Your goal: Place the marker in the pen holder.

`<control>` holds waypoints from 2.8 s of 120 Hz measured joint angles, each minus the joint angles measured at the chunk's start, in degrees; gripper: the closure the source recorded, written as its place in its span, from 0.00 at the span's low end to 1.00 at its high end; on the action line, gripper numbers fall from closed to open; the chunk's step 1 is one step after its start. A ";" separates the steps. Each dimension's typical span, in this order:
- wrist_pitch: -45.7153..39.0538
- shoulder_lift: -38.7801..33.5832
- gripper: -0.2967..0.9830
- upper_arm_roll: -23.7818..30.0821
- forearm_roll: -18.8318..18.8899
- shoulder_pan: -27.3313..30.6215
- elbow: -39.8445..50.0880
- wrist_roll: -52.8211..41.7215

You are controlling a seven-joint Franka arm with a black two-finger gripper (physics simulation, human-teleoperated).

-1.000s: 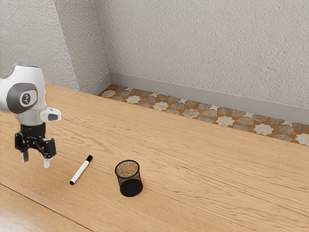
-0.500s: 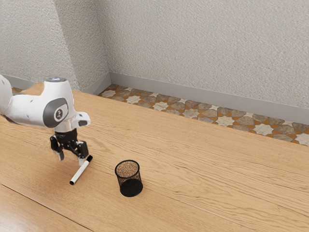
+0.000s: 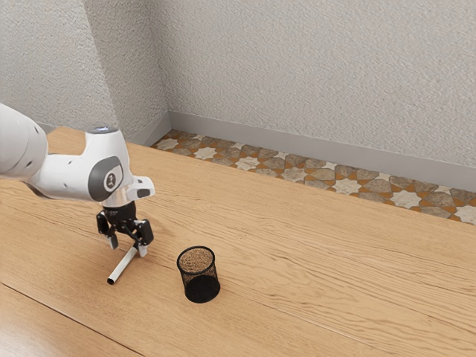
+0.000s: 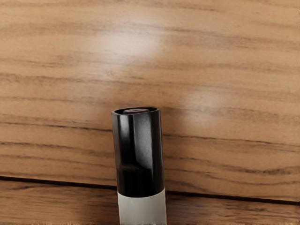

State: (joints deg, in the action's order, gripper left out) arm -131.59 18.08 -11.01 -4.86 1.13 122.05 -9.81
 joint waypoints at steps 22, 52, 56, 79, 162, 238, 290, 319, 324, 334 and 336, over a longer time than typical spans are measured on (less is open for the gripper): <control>4.23 3.03 0.23 -0.28 -0.28 0.09 -4.64 -1.29; 7.90 3.40 0.23 -0.46 1.33 0.03 -5.22 -3.61; 8.15 3.44 0.23 -0.48 1.63 0.04 -5.26 -3.90; 9.23 5.13 0.23 -0.50 2.34 0.02 -8.08 -5.33; 13.08 7.80 0.43 -0.60 0.52 0.01 -11.76 -7.90; 13.57 7.45 0.80 -0.76 -0.35 -0.08 -11.73 -8.93; 10.04 -16.67 0.84 0.33 -3.24 -17.19 -7.80 -6.64; -8.40 -29.07 0.84 0.38 -11.19 -23.23 12.40 -4.45; -10.49 -29.73 0.84 0.34 -11.76 -22.89 14.01 -4.08; -15.65 -30.24 0.84 0.40 -9.88 -22.93 16.92 -3.50; -16.62 -30.27 0.84 0.40 -8.82 -22.84 17.21 -3.40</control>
State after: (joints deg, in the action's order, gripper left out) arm -148.22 -12.19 -10.61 -13.68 -21.71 139.26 -13.21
